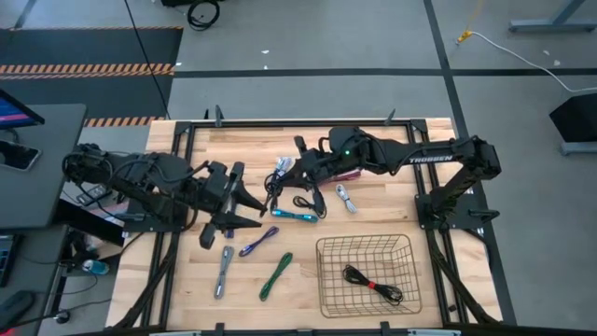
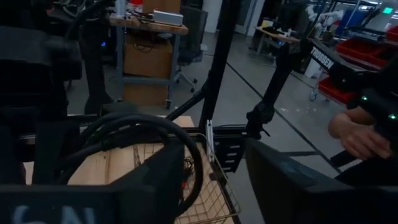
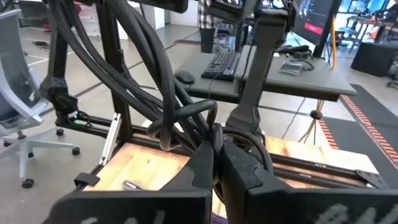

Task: Pick and place USB-C Cables
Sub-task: Put the top black charger cable into the wire basket

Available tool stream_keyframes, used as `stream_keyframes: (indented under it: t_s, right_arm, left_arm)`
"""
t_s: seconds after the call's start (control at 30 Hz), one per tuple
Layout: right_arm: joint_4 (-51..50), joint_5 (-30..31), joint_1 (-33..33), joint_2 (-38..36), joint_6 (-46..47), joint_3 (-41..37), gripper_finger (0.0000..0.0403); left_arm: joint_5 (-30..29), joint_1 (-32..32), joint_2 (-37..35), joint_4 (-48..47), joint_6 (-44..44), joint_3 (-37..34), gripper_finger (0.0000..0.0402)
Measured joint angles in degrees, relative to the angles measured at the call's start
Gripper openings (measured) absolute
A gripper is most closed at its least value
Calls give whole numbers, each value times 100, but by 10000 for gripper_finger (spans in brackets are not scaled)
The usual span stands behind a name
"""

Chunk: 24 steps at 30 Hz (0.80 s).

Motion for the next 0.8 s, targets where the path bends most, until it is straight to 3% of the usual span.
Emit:
stream_keyframes:
  t_s: [0.17,0.33,0.63,0.8]
  right_arm:
    - [-60,130,-211,-2,-162,2,14]
    - [-307,352,-505,-101,-302,2,14]
    - [-368,568,-555,-665,-331,0,14]
    - [-551,505,-330,-1051,-146,0,14]
  left_arm:
    - [-389,0,0,-128,4,0,224]
    - [-917,6,-4,-523,14,0,235]
    - [-2867,294,-9,-1251,290,0,236]
    - [-2966,701,-11,-1249,755,0,236]
